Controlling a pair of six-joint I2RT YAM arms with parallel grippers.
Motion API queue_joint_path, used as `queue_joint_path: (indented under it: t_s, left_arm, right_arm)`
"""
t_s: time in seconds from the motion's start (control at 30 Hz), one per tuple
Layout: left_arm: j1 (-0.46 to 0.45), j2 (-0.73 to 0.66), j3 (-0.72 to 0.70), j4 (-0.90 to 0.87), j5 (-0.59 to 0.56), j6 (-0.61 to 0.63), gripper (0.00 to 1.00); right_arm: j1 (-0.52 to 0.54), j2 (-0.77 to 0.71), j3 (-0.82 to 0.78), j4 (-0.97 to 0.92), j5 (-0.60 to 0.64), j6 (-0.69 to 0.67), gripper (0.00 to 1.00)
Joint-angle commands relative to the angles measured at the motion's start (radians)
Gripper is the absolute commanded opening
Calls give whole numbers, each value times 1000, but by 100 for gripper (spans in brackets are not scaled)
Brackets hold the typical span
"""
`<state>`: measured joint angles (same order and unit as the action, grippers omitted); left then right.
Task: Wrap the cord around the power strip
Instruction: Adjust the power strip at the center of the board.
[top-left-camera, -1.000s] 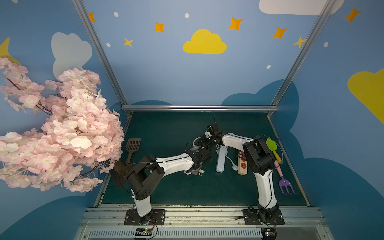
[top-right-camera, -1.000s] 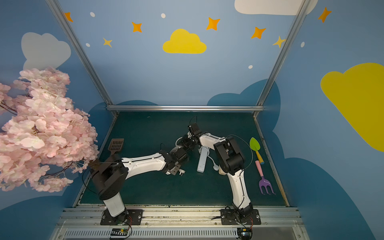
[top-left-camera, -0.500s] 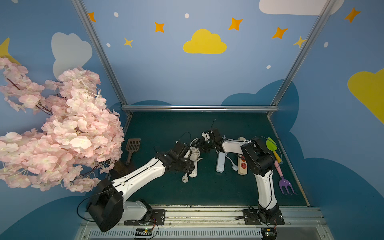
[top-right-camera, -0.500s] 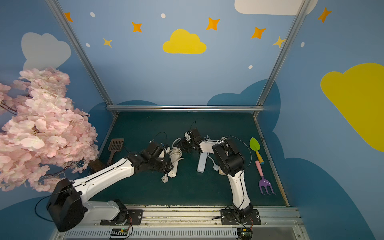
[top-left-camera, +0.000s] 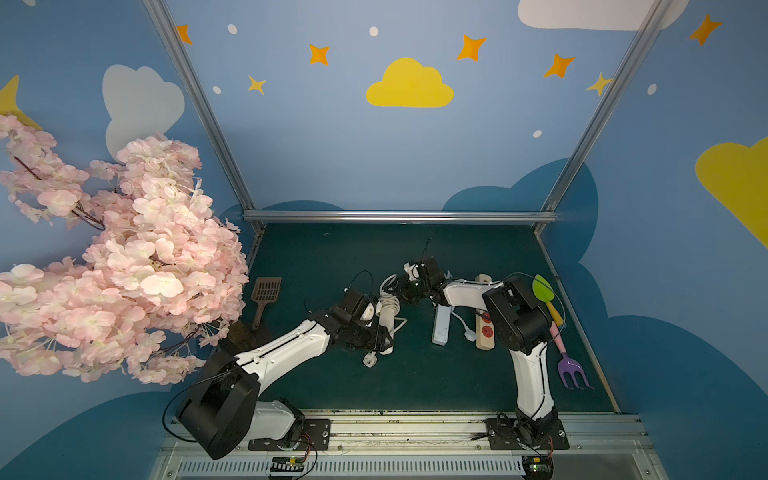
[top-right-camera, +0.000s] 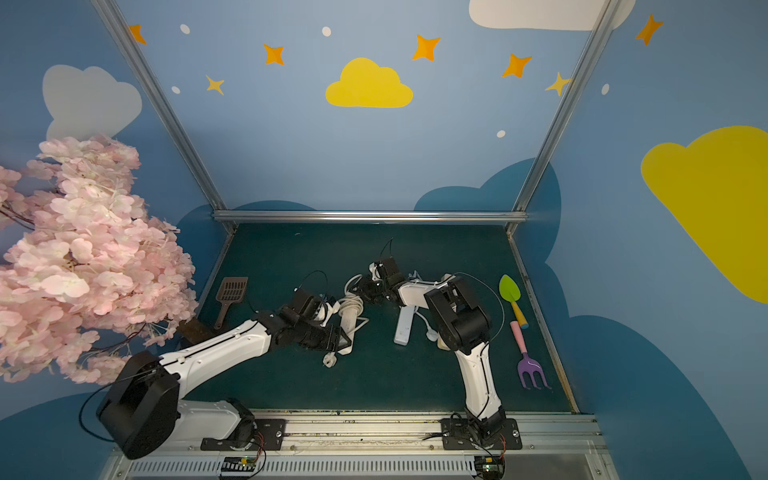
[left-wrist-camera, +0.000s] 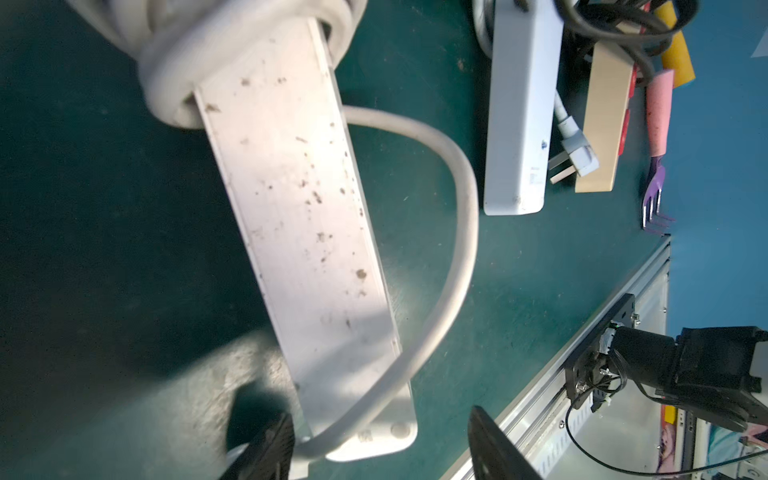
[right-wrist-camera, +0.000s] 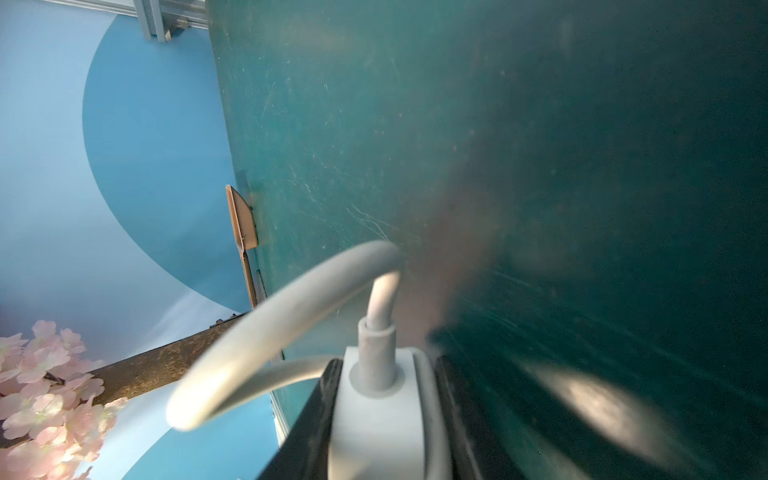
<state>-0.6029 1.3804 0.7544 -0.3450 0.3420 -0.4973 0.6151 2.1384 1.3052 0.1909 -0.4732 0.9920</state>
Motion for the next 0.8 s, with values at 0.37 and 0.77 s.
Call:
queue_joint_path:
  t_s: [0.37, 0.77]
  left_arm:
    - [-13, 181, 91, -110, -170, 81, 27]
    - [-38, 201, 128, -159, -181, 34, 31]
  right_arm:
    - [0, -90, 58, -211, 136, -180, 49]
    - [-31, -230, 136, -490, 200, -355, 80]
